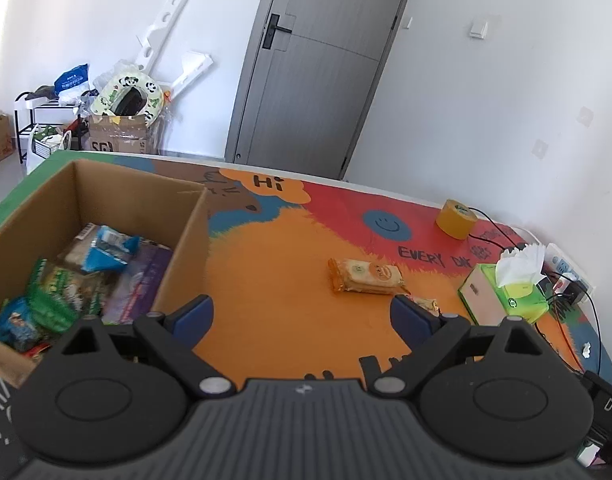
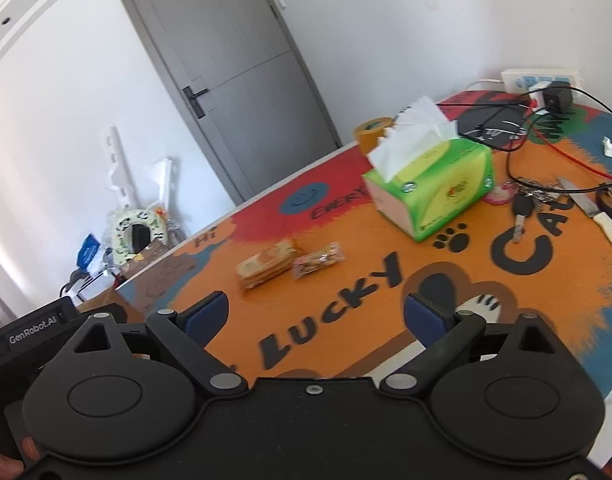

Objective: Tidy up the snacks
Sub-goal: 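Move both tools toward the orange bread pack and clear candy bar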

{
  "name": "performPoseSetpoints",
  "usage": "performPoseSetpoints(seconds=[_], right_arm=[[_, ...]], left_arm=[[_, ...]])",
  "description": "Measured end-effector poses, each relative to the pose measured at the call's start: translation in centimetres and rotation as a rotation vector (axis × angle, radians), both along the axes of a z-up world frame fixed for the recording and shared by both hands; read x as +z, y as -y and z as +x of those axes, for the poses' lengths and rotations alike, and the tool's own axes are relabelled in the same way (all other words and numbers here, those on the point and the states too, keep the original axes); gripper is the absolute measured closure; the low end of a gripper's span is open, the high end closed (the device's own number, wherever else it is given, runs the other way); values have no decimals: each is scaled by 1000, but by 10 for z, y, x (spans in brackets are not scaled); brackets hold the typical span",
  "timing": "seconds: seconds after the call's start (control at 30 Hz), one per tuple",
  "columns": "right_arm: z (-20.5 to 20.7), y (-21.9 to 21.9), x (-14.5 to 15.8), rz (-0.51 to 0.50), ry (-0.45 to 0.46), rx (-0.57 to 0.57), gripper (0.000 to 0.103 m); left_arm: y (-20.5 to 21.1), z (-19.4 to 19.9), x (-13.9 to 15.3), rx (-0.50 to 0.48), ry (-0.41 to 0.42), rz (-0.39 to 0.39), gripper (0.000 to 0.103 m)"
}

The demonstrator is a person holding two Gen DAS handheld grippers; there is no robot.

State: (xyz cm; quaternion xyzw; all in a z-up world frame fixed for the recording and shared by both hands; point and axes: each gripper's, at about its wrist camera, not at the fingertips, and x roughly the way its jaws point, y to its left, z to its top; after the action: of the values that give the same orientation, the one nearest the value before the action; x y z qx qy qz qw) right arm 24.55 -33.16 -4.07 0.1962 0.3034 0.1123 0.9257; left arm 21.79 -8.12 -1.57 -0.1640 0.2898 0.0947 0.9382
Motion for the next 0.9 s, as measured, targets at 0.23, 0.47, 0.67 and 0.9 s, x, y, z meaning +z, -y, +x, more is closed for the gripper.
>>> performPoseSetpoints(seconds=[0.23, 0.47, 0.67, 0.9], right_arm=[[22, 19, -4, 52, -41, -27, 8], [43, 26, -6, 65, -63, -35, 13], [64, 22, -7, 62, -87, -24, 16], [101, 5, -17, 96, -157, 5, 31]], left_arm=[[7, 25, -1, -24, -14, -11, 9], [11, 52, -5, -27, -36, -11, 9], [15, 78, -13, -36, -63, -34, 9], [17, 113, -18, -45, -96, -35, 9]])
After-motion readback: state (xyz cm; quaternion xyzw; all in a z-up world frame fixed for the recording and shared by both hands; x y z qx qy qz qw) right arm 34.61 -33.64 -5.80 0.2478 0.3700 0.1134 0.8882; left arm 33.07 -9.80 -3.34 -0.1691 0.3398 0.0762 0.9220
